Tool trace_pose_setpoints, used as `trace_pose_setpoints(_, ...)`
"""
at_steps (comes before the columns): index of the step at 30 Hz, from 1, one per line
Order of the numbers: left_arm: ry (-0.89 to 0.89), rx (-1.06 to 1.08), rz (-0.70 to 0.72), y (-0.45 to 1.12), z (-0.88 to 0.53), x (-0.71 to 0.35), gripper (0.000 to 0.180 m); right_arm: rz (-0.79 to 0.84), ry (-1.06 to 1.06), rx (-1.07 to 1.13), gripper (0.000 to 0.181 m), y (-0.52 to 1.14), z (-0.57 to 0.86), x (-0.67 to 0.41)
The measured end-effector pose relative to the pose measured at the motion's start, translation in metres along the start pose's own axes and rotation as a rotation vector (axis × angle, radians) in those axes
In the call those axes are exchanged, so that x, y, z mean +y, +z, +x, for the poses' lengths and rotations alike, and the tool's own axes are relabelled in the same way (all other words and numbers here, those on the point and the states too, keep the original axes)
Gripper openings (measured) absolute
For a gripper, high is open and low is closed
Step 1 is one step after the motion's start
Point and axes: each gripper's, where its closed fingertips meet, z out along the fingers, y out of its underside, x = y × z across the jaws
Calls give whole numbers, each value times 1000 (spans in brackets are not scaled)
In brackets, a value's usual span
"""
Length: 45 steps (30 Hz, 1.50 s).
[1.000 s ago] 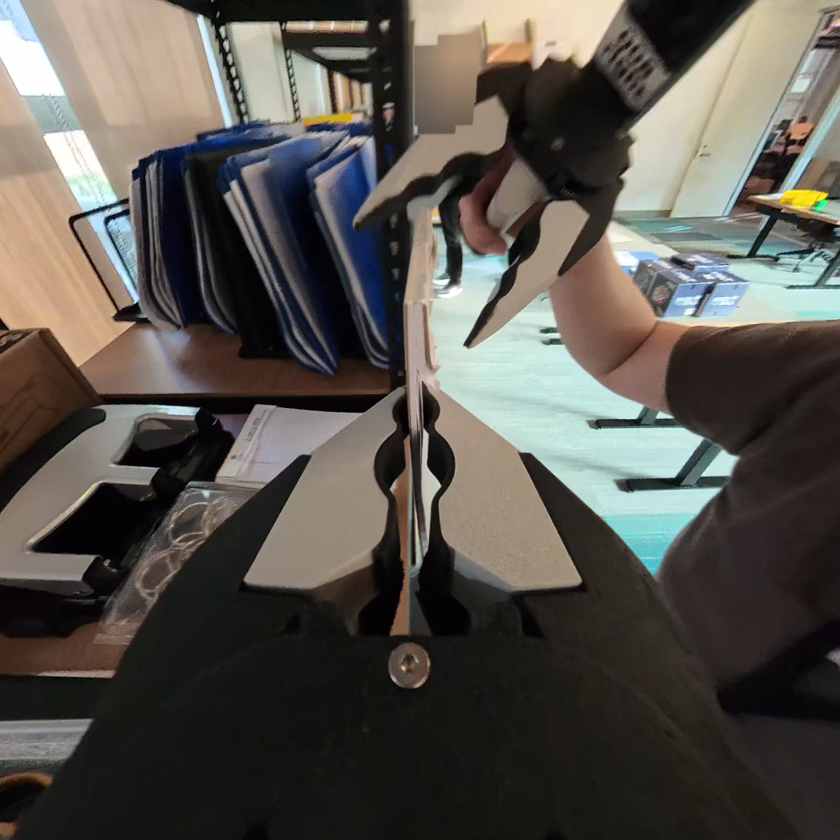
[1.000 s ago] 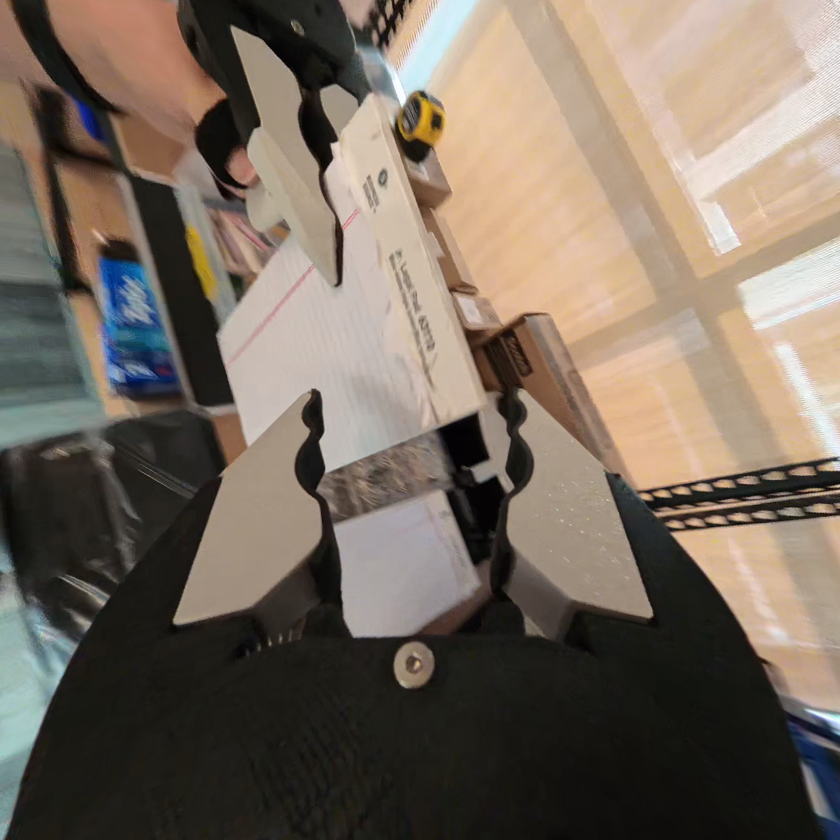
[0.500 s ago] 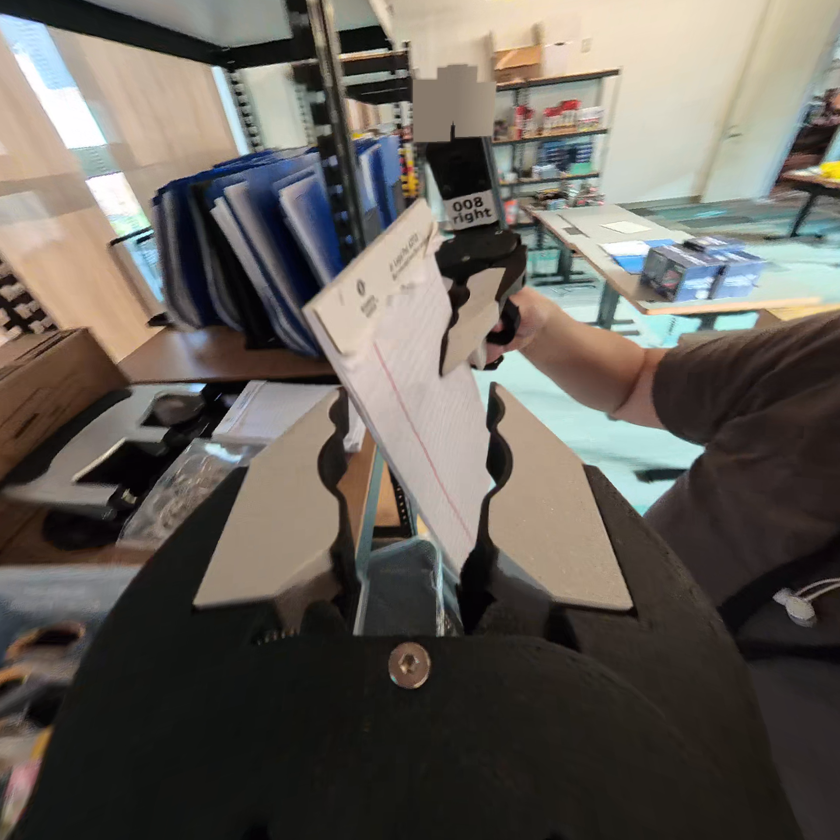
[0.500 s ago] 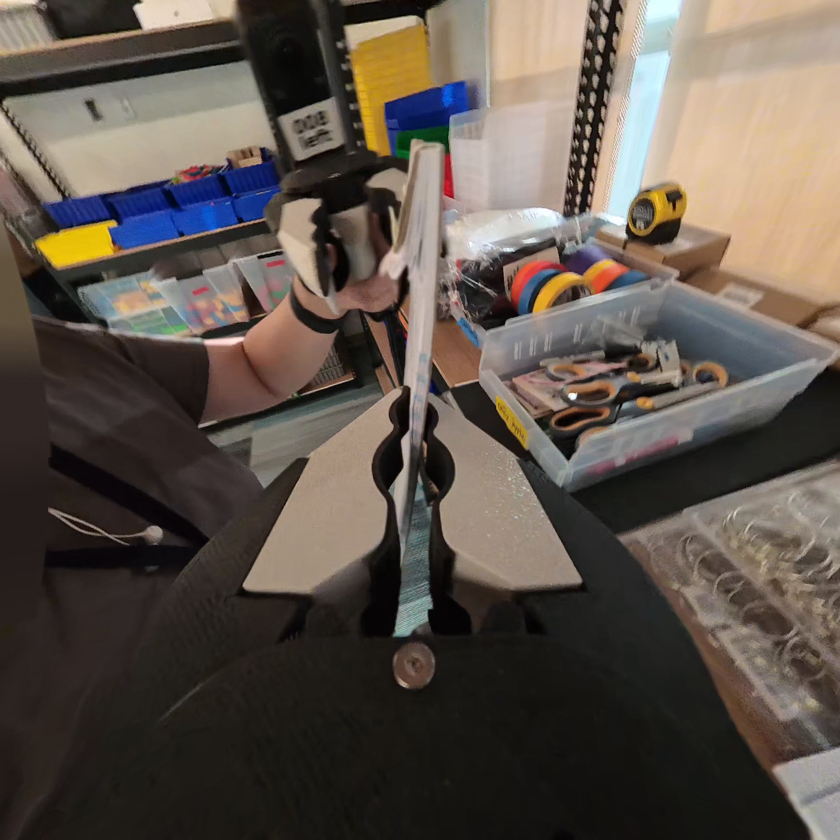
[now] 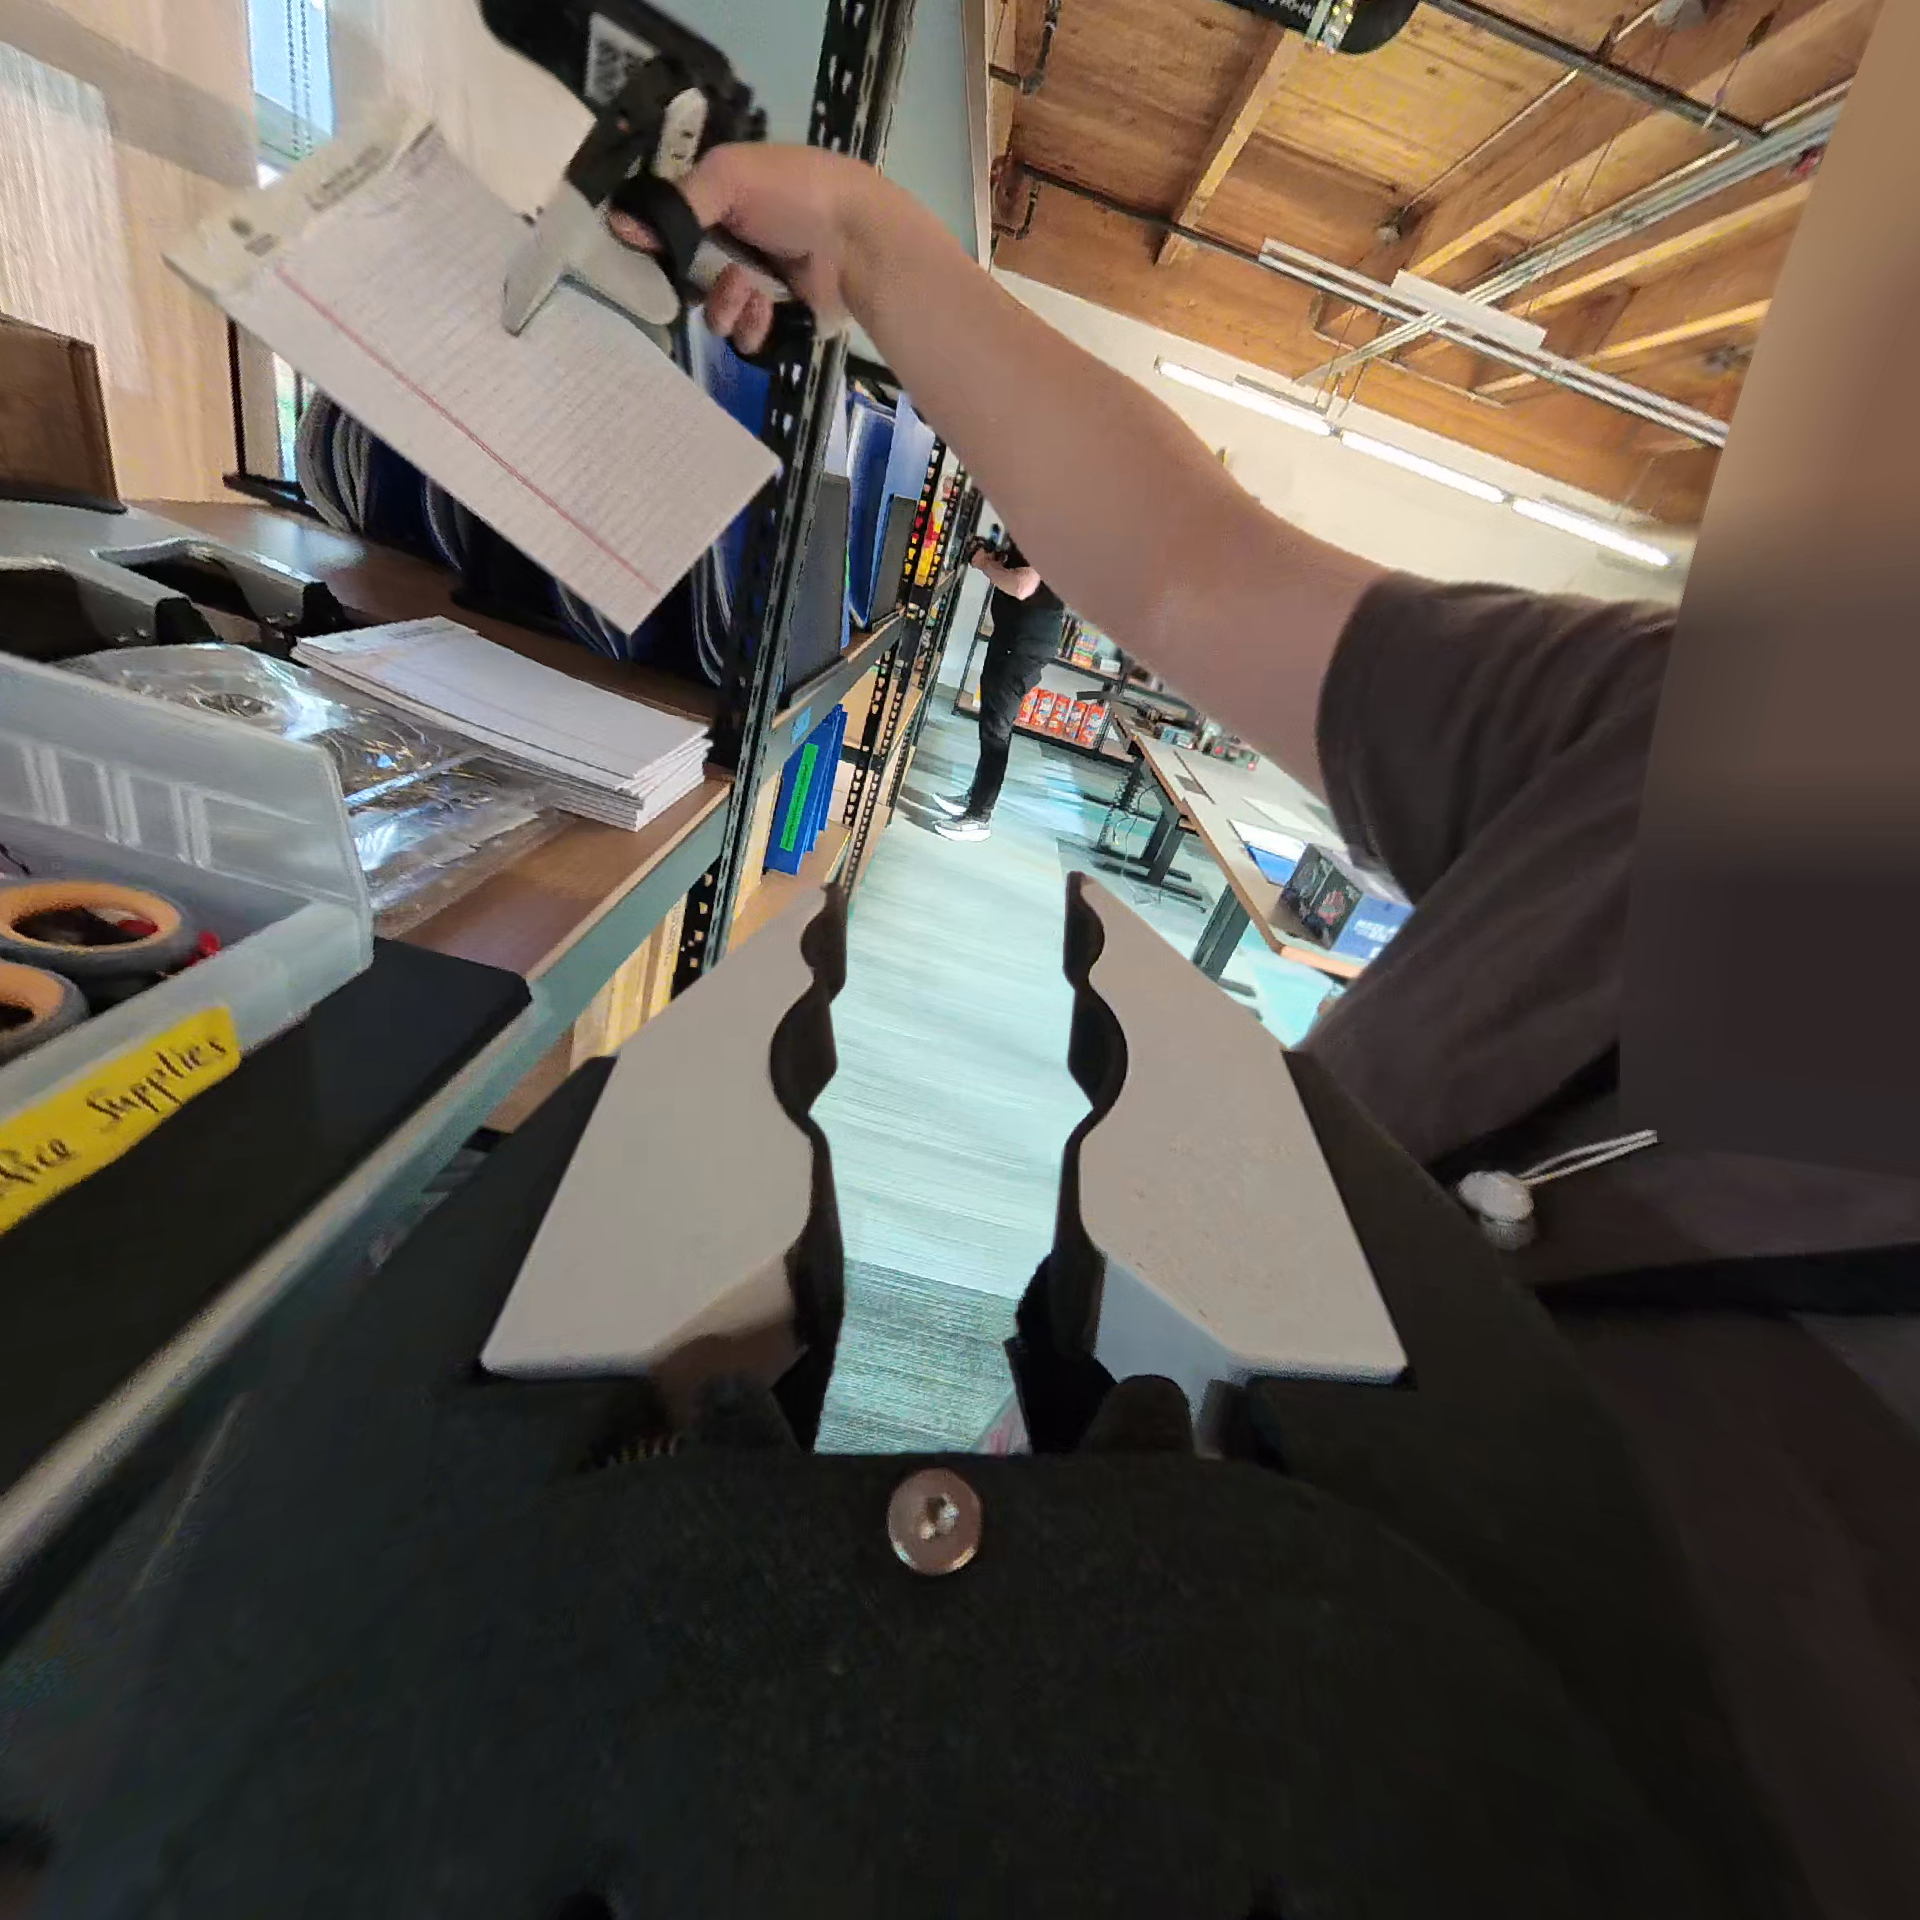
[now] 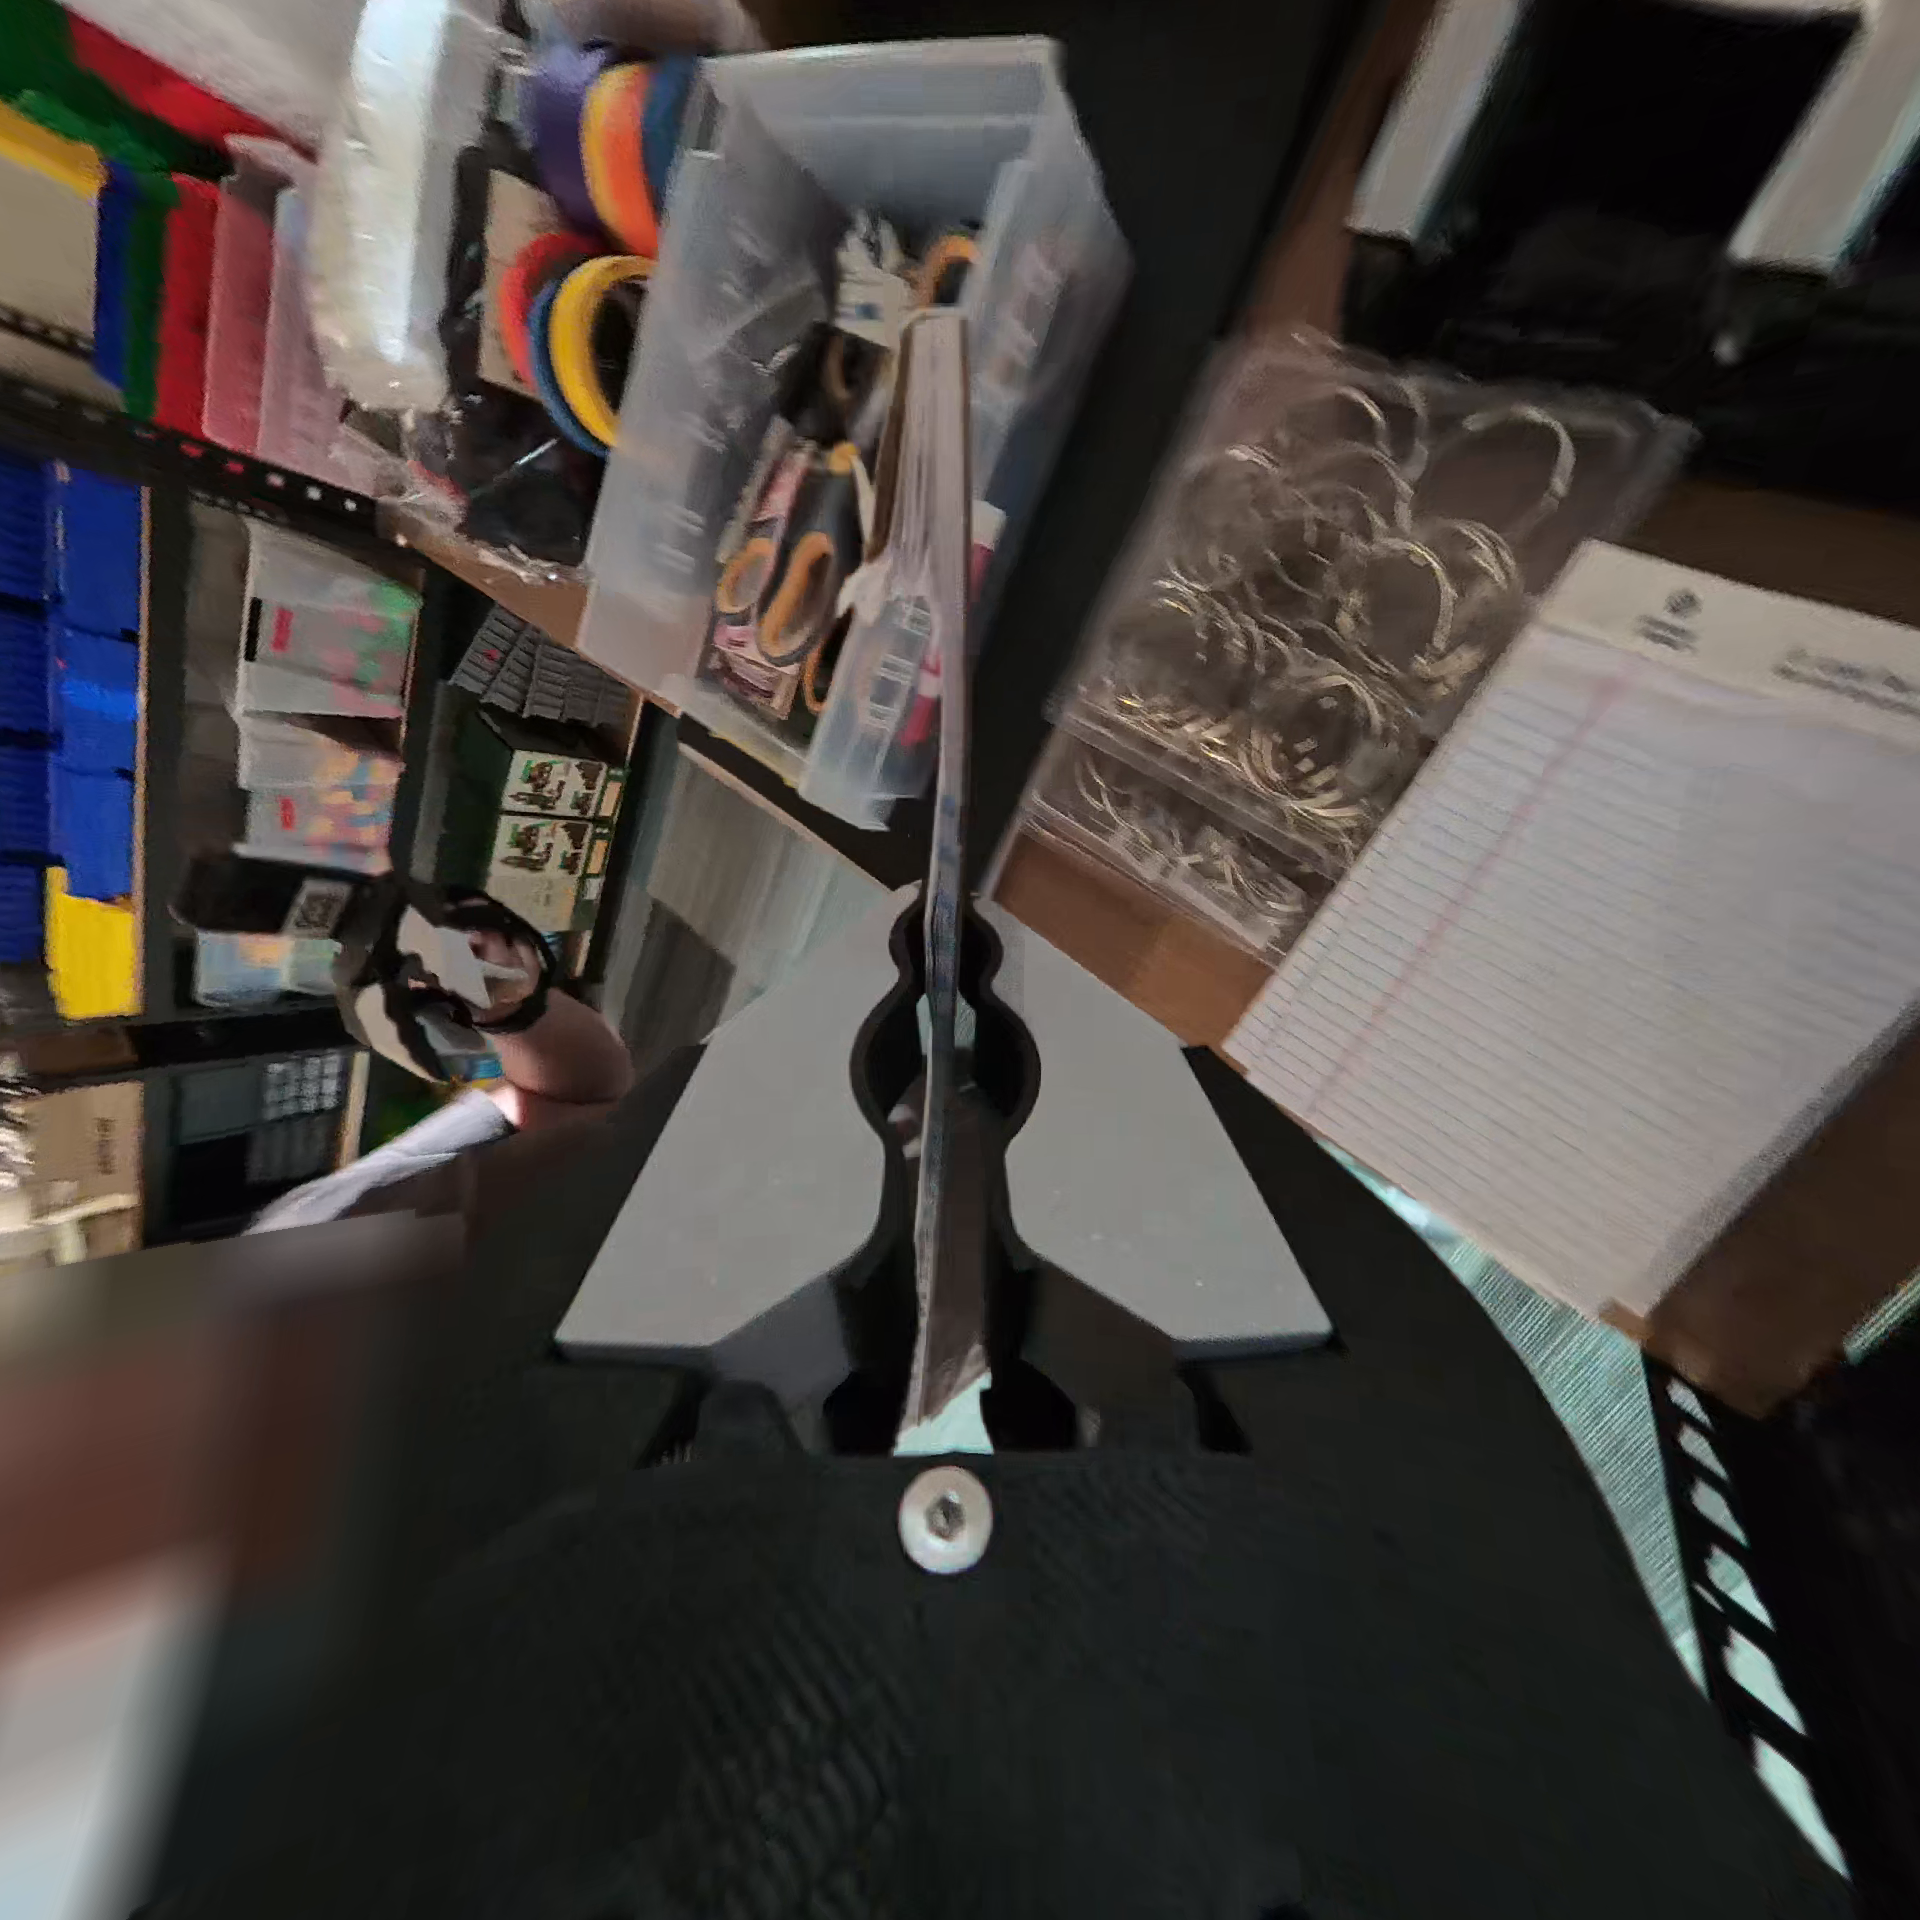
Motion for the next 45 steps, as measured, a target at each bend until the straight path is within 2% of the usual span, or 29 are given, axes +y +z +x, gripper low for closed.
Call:
trace_pose_setpoints(3, -23, -30, 5, -6, 4, 11, 42, -42, 108, -44, 0, 5, 41, -8)
trace_pose_setpoints(8, -33, -99, 29, -18, 10, 15, 41, -85, 170, -147, 1, 31, 91, -4)
trace_pose_setpoints(14, -44, -160, 60, -23, 12, 15, 41, -151, 242, -147, 1, 50, 139, 15)
trace_pose_setpoints(19, -77, -183, 73, -21, 3, 20, 42, -140, 263, -149, 1, 53, 159, 19)
trace_pose_setpoints(25, -101, -158, 68, -13, 6, 26, 43, -159, 267, -84, 3, 54, 174, 23)
trace_pose_setpoints(32, -69, -151, 70, -11, 18, 21, 43, -185, 249, 91, 24, 55, 200, 29)
trace_pose_setpoints(45, -54, -129, 81, -15, 30, 19, 43, -162, 264, 317, 40, 51, 220, 26)
